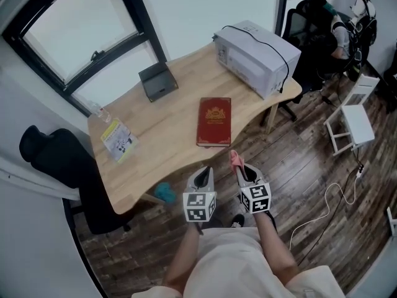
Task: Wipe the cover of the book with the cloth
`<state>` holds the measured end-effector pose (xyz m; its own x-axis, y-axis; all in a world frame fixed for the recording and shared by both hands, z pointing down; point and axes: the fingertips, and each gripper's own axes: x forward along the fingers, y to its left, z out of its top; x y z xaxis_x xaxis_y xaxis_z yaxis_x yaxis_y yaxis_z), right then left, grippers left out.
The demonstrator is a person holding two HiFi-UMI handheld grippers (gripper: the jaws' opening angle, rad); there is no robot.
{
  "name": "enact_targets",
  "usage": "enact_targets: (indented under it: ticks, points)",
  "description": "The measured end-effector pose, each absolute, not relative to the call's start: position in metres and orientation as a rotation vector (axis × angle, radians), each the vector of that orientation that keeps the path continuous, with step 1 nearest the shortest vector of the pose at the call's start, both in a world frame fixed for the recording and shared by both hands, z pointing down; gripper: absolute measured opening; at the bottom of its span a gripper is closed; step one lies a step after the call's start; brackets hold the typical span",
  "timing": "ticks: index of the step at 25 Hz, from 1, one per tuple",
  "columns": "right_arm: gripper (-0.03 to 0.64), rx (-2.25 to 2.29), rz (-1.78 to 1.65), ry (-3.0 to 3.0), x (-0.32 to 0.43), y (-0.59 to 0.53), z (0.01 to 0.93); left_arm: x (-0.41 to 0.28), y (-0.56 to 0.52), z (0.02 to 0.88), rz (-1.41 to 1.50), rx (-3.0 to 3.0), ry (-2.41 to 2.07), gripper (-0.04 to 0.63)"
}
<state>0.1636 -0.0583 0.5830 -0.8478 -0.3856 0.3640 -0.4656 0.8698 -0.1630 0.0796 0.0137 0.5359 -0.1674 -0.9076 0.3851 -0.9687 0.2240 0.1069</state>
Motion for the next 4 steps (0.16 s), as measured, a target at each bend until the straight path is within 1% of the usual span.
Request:
enact_targets:
  ticks: [4]
  points:
    - [0.035, 0.65, 0.339, -2.73, 0.1678, -0.0635, 0.5765, 0.0835, 0.0139, 0.5377, 0.18, 1.72, -2.127, 0.008]
